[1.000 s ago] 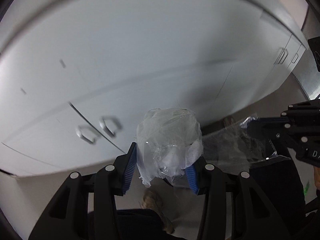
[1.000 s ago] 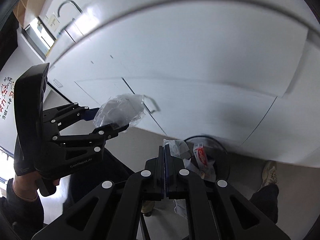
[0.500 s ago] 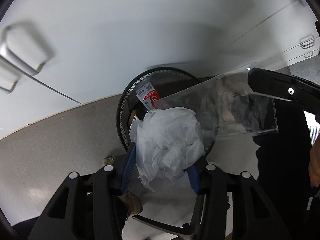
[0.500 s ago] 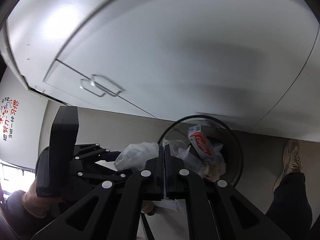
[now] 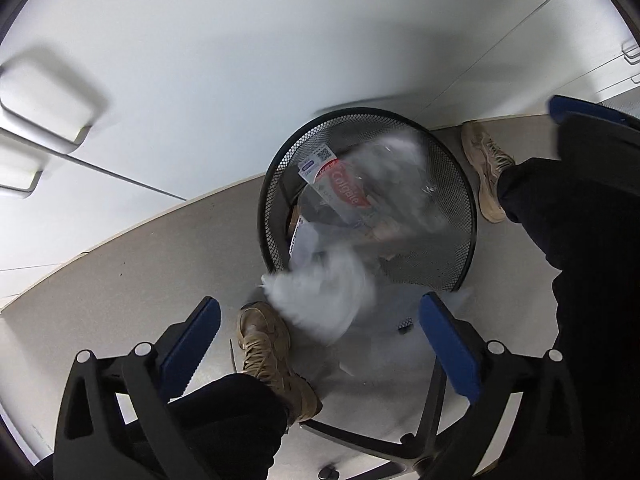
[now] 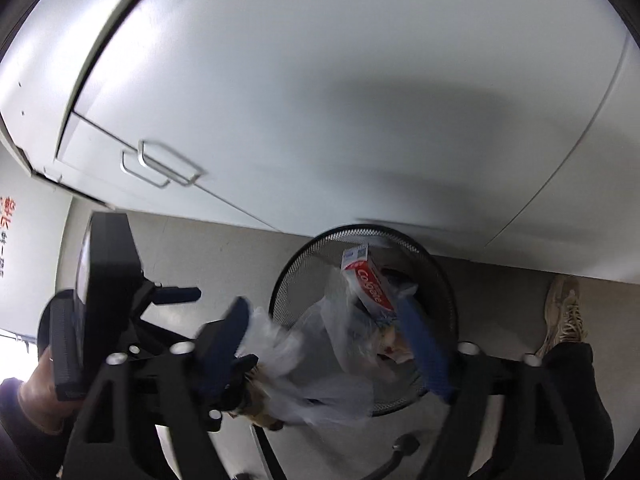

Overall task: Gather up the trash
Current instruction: 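Open both grippers to drop the bag and sleeve into the wastebasket, then raise both tools back toward the counter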

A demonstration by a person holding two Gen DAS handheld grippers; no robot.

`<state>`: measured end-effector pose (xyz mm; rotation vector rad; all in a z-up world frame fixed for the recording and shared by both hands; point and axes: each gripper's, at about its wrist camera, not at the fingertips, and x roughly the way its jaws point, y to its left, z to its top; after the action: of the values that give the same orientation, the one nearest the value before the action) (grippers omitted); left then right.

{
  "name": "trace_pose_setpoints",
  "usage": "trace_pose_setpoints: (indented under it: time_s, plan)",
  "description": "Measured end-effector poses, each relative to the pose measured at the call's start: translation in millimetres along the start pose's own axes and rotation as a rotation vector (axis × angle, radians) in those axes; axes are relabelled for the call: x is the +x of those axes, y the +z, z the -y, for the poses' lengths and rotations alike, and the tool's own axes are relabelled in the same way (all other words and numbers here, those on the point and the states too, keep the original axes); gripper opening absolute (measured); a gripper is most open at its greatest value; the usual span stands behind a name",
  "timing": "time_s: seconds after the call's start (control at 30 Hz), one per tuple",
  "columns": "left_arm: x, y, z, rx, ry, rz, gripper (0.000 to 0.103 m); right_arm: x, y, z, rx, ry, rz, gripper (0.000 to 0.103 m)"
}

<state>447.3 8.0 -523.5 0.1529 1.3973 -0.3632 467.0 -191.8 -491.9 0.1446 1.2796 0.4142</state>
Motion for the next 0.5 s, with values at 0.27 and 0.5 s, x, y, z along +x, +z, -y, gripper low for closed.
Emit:
trace_pose_setpoints:
  time_s: [0.27,0.5]
  plan:
    - [-12.9,-0.3,0.8,0.011,-0.031,0.017,0.099,-15.5,-3.0,-6.6,-0.01,-0.029,0.007,0.097]
    - [-26.0,-1.8,4.0,0.018,-0.038,0.038,0.099,-27.7,-6.1,-13.3,-0.012,-0.039,0.03,0.097]
